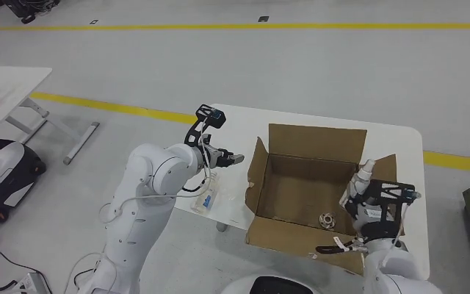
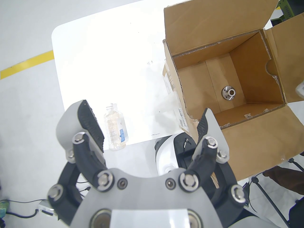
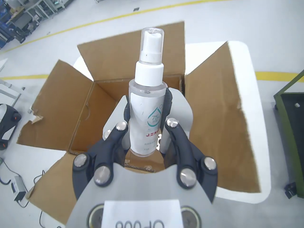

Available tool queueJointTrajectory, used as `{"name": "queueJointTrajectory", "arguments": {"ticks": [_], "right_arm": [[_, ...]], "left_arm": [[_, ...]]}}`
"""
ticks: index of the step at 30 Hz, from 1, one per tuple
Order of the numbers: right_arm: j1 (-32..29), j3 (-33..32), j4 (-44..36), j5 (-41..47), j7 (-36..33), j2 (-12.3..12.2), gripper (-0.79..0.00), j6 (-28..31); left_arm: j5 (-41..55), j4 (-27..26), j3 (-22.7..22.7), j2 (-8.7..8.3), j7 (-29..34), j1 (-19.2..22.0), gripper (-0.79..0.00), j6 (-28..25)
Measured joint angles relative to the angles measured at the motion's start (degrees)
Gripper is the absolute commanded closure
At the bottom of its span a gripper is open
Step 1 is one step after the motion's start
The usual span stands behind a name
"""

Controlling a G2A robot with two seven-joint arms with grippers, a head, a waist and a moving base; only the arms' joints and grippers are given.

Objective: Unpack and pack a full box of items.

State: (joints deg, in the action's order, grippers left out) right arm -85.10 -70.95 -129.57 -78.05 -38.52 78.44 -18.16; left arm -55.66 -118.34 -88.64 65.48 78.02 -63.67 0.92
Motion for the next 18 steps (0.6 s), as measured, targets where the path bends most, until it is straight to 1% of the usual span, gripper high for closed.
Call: {"name": "queueJointTrajectory", "arguments": {"ticks": [3, 6, 10, 13, 15, 18], "right_arm": [[-1.95, -5.9, -5.07, 2.91, 1.49, -0.43, 0.0, 2.88], [-3.23, -12.75, -5.16, 5.55, 4.28, -0.84, 0.0, 6.12], [-5.89, -21.57, -5.06, 8.98, 5.2, -1.25, 0.0, 8.42], [-8.91, -27.23, -5.07, 9.96, 3.99, -1.59, 0.0, 10.74], [-11.21, -30.39, -5.07, 9.59, 2.7, -1.87, 0.0, 13.49], [-14.89, -33.71, -5.07, 5.3, -0.32, -2.38, 0.0, 18.06]], "left_arm": [[0.0, 0.0, 0.0, 0.0, 0.0, 0.0, -0.785, 0.0], [0.0, 0.0, 0.0, 0.0, 0.0, 0.0, -0.785, 0.0], [0.0, 0.0, 0.0, 0.0, 0.0, 0.0, -0.785, 0.0], [0.0, 0.0, 0.0, 0.0, 0.0, 0.0, -0.785, 0.0], [0.0, 0.0, 0.0, 0.0, 0.0, 0.0, -0.785, 0.0], [0.0, 0.0, 0.0, 0.0, 0.0, 0.0, -0.785, 0.0]]}}
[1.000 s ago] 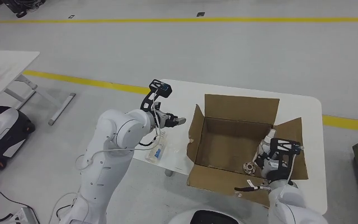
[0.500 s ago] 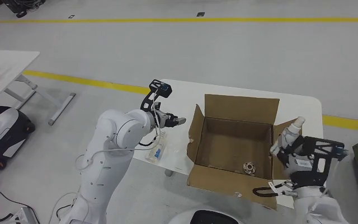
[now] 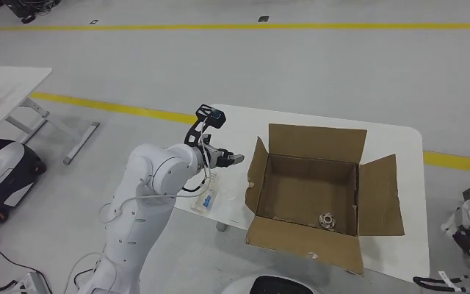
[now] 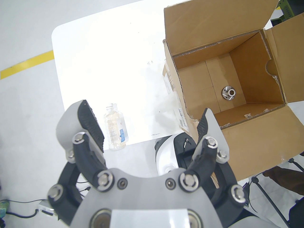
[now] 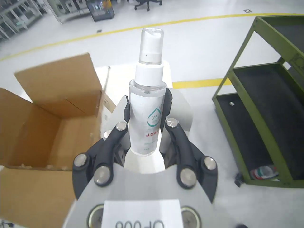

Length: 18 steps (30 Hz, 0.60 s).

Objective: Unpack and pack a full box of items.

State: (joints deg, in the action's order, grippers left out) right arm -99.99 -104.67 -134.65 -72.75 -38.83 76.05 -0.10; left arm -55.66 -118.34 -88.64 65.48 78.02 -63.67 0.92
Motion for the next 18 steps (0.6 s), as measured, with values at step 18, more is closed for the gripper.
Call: {"name": "queueJointTrajectory", "arguments": {"ticks": [18], "right_arm": [[3.99, 11.84, 21.84, -14.65, -6.04, -0.07, 0.0, 0.2]], "left_arm": [[0.0, 0.0, 0.0, 0.0, 0.0, 0.0, -0.785, 0.0]]}}
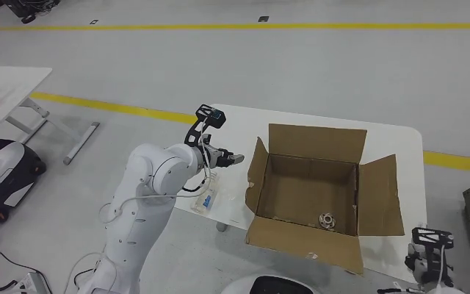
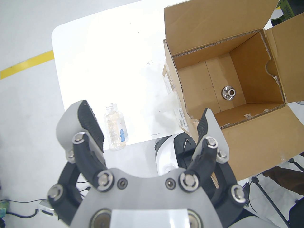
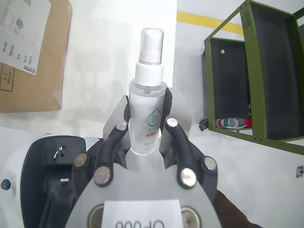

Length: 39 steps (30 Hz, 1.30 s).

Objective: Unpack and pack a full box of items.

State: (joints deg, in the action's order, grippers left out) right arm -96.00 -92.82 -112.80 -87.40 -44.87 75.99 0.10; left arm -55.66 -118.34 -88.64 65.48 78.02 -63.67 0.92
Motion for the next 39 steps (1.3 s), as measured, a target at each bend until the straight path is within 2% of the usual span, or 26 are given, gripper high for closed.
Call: {"name": "queueJointTrajectory", "arguments": {"ticks": [8, 16, 17, 19, 20, 21, 24, 34, 39], "right_arm": [[5.04, 3.39, 6.41, 0.92, -4.87, 0.28, 0.0, -0.99], [9.21, 5.02, 11.45, 1.53, -4.79, 0.49, 0.0, -2.64], [9.76, 5.44, 12.05, 1.35, -4.96, 0.52, -0.065, -2.72], [10.48, 5.89, 12.78, 1.08, -5.25, 0.55, -0.388, -2.88], [10.86, 6.09, 13.11, 0.94, -5.34, 0.57, -0.526, -3.12], [11.08, 6.22, 13.28, 0.92, -5.36, 0.59, -0.628, -3.31], [11.61, 6.54, 13.68, 0.86, -5.37, 0.61, -0.548, -3.49], [11.73, 6.13, 13.29, 1.38, -4.38, 0.55, -0.591, -3.87], [9.2, 4.42, 7.71, 4.56, -1.13, 0.5, -0.603, -3.79]], "left_arm": [[0.0, 0.0, 0.0, 0.0, 0.0, 0.0, -0.785, 0.0], [0.0, 0.0, 0.0, 0.0, 0.0, 0.0, -0.785, 0.0], [0.0, 0.0, 0.0, 0.0, 0.0, 0.0, -0.785, 0.0], [0.0, 0.0, 0.0, 0.0, 0.0, 0.0, -0.785, 0.0], [0.0, 0.0, 0.0, 0.0, 0.0, 0.0, -0.785, 0.0], [0.0, 0.0, 0.0, 0.0, 0.0, 0.0, -0.785, 0.0], [0.0, 0.0, 0.0, 0.0, 0.0, 0.0, -0.785, 0.0], [0.0, 0.0, 0.0, 0.0, 0.0, 0.0, -0.785, 0.0], [0.0, 0.0, 0.0, 0.0, 0.0, 0.0, -0.785, 0.0]]}}
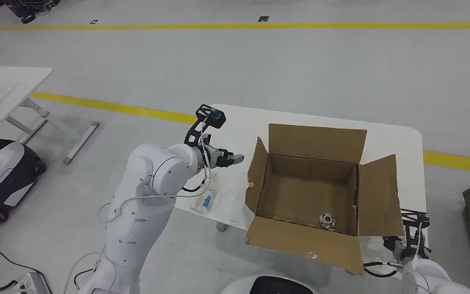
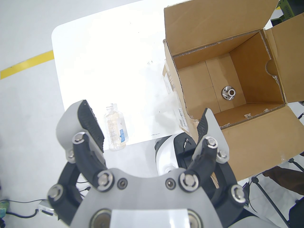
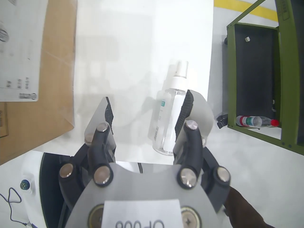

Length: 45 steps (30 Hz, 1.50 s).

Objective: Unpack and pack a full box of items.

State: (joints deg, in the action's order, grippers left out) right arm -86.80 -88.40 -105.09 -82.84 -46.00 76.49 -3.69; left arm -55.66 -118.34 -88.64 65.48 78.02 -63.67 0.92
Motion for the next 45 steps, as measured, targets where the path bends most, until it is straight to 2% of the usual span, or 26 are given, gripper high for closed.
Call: {"name": "queueJointTrajectory", "arguments": {"ticks": [1, 2, 3, 5, 12, 14, 17, 19, 22, 26, 30, 34, 37, 45], "right_arm": [[-0.79, -0.54, -1.47, 1.19, 1.16, 0.0, -0.566, 0.11], [-1.97, -1.42, -3.4, 2.91, 3.05, 0.0, -0.437, 0.16], [-2.93, -2.1, -4.85, 4.21, 4.81, 0.0, -0.354, 0.38], [-5.52, -3.8, -8.05, 7.49, 9.97, 0.01, 0.0, 1.06], [-14.82, -9.15, -17.16, 14.82, 29.47, 0.15, 0.0, 3.71], [-17.04, -10.57, -20.42, 16.87, 32.9, 0.19, 0.0, 4.68], [-19.37, -12.58, -25.45, 18.62, 34.17, 0.21, 0.0, 4.68], [-20.15, -13.48, -28.46, 17.06, 32.12, 0.25, 0.0, 1.96], [-17.56, -11.56, -29.86, 10.24, 28.63, 0.26, 0.0, -4.09], [-11.67, -5.27, -29.54, 0.79, 24.12, 0.16, 0.0, -5.64], [-7.14, 0.42, -29.56, -2.24, 17.87, 0.22, 0.0, -4.82], [-3.87, 4.96, -29.56, -7.5, 12.26, 0.05, 0.0, 0.54], [-2.52, 8.19, -28.79, -11.05, 8.22, 0.08, 0.0, 1.9], [8.88, 16.97, -16.63, -16.9, -3.92, 0.99, 0.0, 4.05]], "left_arm": [[0.0, 0.0, 0.0, 0.0, 0.0, 0.0, -0.785, 0.0], [0.0, 0.0, 0.0, 0.0, 0.0, 0.0, -0.785, 0.0], [0.0, 0.0, 0.0, 0.0, 0.0, 0.0, -0.785, 0.0], [0.0, 0.0, 0.0, 0.0, 0.0, 0.0, -0.785, 0.0], [0.0, 0.0, 0.0, 0.0, 0.0, 0.0, -0.785, 0.0], [0.0, 0.0, 0.0, 0.0, 0.0, 0.0, -0.785, 0.0], [0.0, 0.0, 0.0, 0.0, 0.0, 0.0, -0.785, 0.0], [0.0, 0.0, 0.0, 0.0, 0.0, 0.0, -0.785, 0.0], [0.0, 0.0, 0.0, 0.0, 0.0, 0.0, -0.785, 0.0], [0.0, 0.0, 0.0, 0.0, 0.0, 0.0, -0.785, 0.0], [0.0, 0.0, 0.0, 0.0, 0.0, 0.0, -0.785, 0.0], [0.0, 0.0, 0.0, 0.0, 0.0, 0.0, -0.785, 0.0], [0.0, 0.0, 0.0, 0.0, 0.0, 0.0, -0.785, 0.0], [0.0, 0.0, 0.0, 0.0, 0.0, 0.0, -0.785, 0.0]]}}
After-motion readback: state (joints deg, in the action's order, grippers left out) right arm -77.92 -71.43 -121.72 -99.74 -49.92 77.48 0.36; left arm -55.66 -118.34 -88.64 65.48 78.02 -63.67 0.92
